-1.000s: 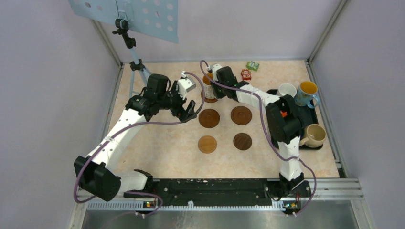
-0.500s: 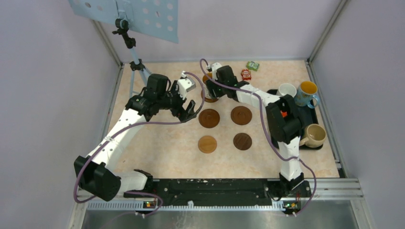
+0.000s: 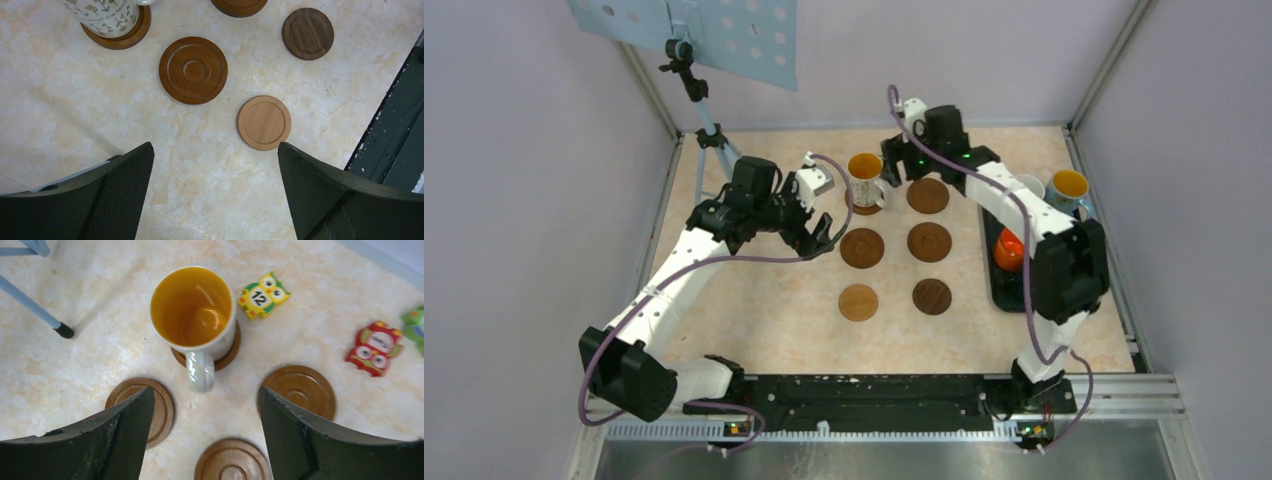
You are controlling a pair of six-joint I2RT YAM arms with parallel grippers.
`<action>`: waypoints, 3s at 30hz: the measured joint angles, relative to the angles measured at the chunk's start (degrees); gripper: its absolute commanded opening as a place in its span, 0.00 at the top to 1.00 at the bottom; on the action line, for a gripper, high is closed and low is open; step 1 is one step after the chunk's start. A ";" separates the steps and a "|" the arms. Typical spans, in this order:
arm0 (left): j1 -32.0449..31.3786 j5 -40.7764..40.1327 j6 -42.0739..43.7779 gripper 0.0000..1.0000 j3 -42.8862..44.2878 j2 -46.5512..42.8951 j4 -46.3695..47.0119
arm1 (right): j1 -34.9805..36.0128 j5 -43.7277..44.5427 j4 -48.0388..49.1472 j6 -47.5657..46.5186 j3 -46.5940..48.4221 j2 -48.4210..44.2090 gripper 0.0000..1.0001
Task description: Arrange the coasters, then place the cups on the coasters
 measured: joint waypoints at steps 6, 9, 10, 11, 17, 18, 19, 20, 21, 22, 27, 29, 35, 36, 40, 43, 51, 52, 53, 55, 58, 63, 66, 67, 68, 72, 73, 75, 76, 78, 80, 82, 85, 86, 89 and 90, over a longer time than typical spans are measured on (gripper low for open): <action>0.00 1.05 0.24 0.01 0.00 0.00 -0.87 | -10.40 -7.58 -8.17 -3.23 -1.14 -12.02 0.18; 0.00 1.57 0.26 0.01 0.00 0.00 -1.05 | -17.59 -11.23 -13.38 -6.64 -1.14 -17.03 0.19; 0.00 1.73 0.26 0.01 0.00 0.00 -1.05 | -19.98 -12.20 -14.99 -7.89 -1.14 -18.47 0.19; 0.00 1.95 0.24 0.01 0.00 0.00 -1.05 | -22.75 -13.25 -16.92 -9.40 -1.14 -19.89 0.19; 0.00 3.74 0.22 0.01 0.00 0.07 -1.25 | -40.35 -18.10 -27.58 -19.41 -1.14 -24.06 0.21; 0.00 4.04 0.24 0.01 0.00 0.07 -1.31 | -43.01 -18.60 -29.14 -21.42 -1.14 -24.04 0.22; 0.00 4.26 0.28 0.01 0.00 0.07 -1.38 | -45.88 -19.17 -31.08 -24.00 -1.11 -23.74 0.23; 0.00 4.35 0.31 0.01 0.00 0.07 -1.49 | -48.78 -19.74 -33.38 -26.86 -0.96 -23.10 0.25; 0.00 4.50 0.42 0.01 0.00 0.07 -1.60 | -50.49 -19.98 -34.69 -28.74 -0.87 -22.45 0.25; 0.00 4.70 0.50 0.01 0.00 0.07 -1.68 | -52.37 -20.06 -36.52 -30.86 -0.42 -21.35 0.25; 0.00 5.84 1.09 0.01 0.00 0.20 -1.79 | -57.05 -16.46 -39.36 -39.47 0.66 -14.10 0.26; 0.00 5.97 1.27 0.01 0.00 0.20 -1.81 | -57.09 -14.75 -39.08 -41.31 0.66 -11.54 0.27; 0.00 6.32 1.49 0.01 0.00 0.24 -1.79 | -57.07 -10.84 -36.79 -44.50 1.20 -2.47 0.30; 0.00 6.29 1.51 0.01 0.00 0.24 -1.79 | -57.07 -10.32 -36.06 -44.85 1.22 -1.14 0.30; 0.00 6.10 1.49 0.01 0.00 0.57 -1.64 | -57.07 -9.29 -33.35 -45.77 1.22 3.17 0.33; 0.00 6.12 1.46 0.01 0.00 1.25 -1.57 | -57.07 -9.38 -31.71 -46.16 1.29 4.87 0.36; 0.00 5.60 1.36 0.01 0.00 2.84 -1.51 | -56.76 -10.91 -28.89 -46.95 1.68 8.76 0.45; 0.00 5.44 1.25 0.01 0.00 2.95 -1.44 | -56.68 -11.13 -28.35 -46.95 1.68 8.98 0.46; 0.00 5.42 1.22 0.01 0.00 3.06 -1.38 | -56.61 -11.23 -28.09 -46.95 1.66 9.01 0.48; 0.00 5.29 1.22 0.01 0.00 3.19 -1.36 | -56.35 -11.41 -27.45 -46.97 1.66 9.01 0.56; 0.00 5.03 1.22 0.01 0.00 3.41 -1.25 | -56.04 -11.56 -27.26 -47.43 1.66 9.01 0.66; 0.00 4.22 1.22 0.01 0.00 4.02 -1.18 | -56.06 -11.67 -27.41 -48.06 1.60 9.27 0.83; 0.00 4.11 1.22 0.01 0.00 4.04 -1.16 | -56.08 -11.69 -27.61 -48.41 1.55 9.33 0.94; 0.00 4.07 1.22 0.01 0.00 4.04 -1.16 | -56.08 -11.69 -27.63 -48.48 1.55 9.33 0.99; 0.00 4.02 1.22 0.01 0.00 4.04 -1.16 | -56.08 -11.72 -27.63 -48.48 1.53 9.33 1.00; 0.00 3.87 1.22 0.01 0.00 4.04 -1.16 | -56.17 -11.89 -26.40 -48.22 0.07 8.55 1.00; 0.00 3.87 1.22 0.01 0.00 4.04 -1.16 | -56.26 -12.09 -25.70 -47.95 -0.74 8.11 1.00; 0.00 3.87 1.22 0.01 0.00 4.04 -1.14 | -56.61 -12.44 -24.24 -47.34 -2.38 7.10 1.00; 0.00 3.85 1.22 0.01 0.00 4.04 -1.14 | -56.74 -12.70 -23.43 -47.04 -3.43 6.47 1.00; 0.00 3.80 1.22 0.01 0.00 4.02 -1.11 | -57.00 -13.22 -22.49 -46.12 -5.31 5.20 1.00; 0.00 3.69 1.22 0.01 0.00 4.04 -1.09 | -57.42 -13.68 -22.05 -45.11 -6.86 3.76 1.00; 0.00 3.69 1.22 0.01 0.00 4.02 -1.05 | -57.90 -14.32 -21.73 -43.93 -7.98 2.21 1.00; 0.00 3.69 1.20 0.01 0.00 4.02 -0.94 | -58.31 -15.52 -21.05 -42.29 -8.28 0.15 1.00; 0.00 3.67 1.22 0.01 0.00 4.00 -0.92 | -58.34 -16.04 -20.61 -41.79 -8.26 -0.61 1.00; 0.00 3.65 1.22 0.01 0.00 3.93 -0.87 | -58.34 -16.96 -20.11 -40.72 -8.04 -2.89 1.00; 0.00 3.65 1.22 0.01 0.00 3.93 -0.90 | -58.34 -17.27 -20.39 -40.50 -7.65 -3.30 1.00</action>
